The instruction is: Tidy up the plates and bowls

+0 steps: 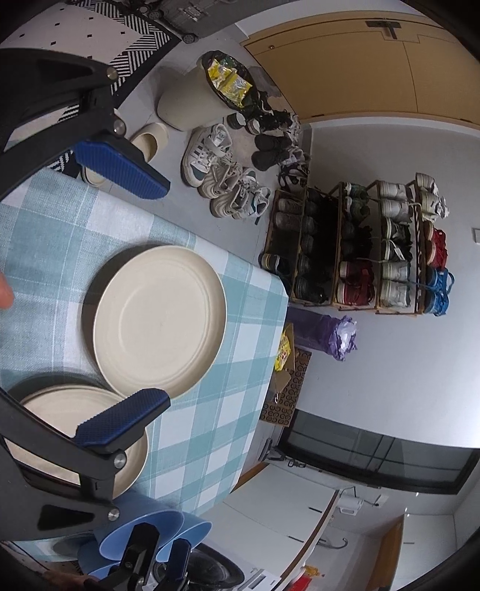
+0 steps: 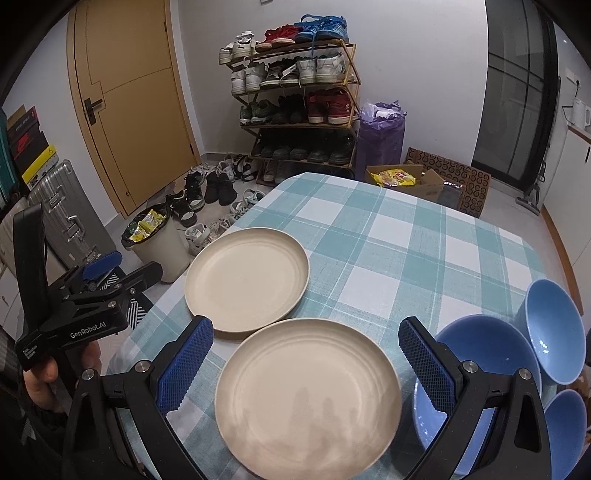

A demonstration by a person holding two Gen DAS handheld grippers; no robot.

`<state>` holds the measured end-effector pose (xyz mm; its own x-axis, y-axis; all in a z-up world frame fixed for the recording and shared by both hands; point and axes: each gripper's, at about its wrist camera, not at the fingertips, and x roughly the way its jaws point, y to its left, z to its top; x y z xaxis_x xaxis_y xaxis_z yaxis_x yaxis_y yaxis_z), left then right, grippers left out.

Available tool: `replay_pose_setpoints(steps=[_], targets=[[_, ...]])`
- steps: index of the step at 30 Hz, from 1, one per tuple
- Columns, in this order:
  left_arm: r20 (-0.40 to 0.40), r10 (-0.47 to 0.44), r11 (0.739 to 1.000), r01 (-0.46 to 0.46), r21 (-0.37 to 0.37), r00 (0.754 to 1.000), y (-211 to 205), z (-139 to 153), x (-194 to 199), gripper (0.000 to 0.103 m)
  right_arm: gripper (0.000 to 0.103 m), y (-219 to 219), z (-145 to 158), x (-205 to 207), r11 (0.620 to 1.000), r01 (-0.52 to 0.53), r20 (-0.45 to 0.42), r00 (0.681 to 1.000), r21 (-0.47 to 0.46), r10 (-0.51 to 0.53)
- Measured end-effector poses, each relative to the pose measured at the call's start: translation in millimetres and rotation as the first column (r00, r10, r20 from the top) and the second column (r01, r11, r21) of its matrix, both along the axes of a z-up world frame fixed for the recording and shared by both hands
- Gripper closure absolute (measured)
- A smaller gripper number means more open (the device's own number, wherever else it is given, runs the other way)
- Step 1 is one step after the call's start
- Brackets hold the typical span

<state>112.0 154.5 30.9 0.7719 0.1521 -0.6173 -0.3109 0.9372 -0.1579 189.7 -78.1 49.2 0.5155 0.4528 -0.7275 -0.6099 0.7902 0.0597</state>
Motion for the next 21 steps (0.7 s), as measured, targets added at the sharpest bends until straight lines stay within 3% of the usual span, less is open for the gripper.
replay_pose_setpoints(steps=[21], targets=[[-0.133,0.04,0.998,-0.046,-0.039,0.99,13.9,-58.2,31.1,0.0,0.001,46.8,-55.0,46.2,0.999,-0.001,-0.093,0.996,-0.037,-0.003]])
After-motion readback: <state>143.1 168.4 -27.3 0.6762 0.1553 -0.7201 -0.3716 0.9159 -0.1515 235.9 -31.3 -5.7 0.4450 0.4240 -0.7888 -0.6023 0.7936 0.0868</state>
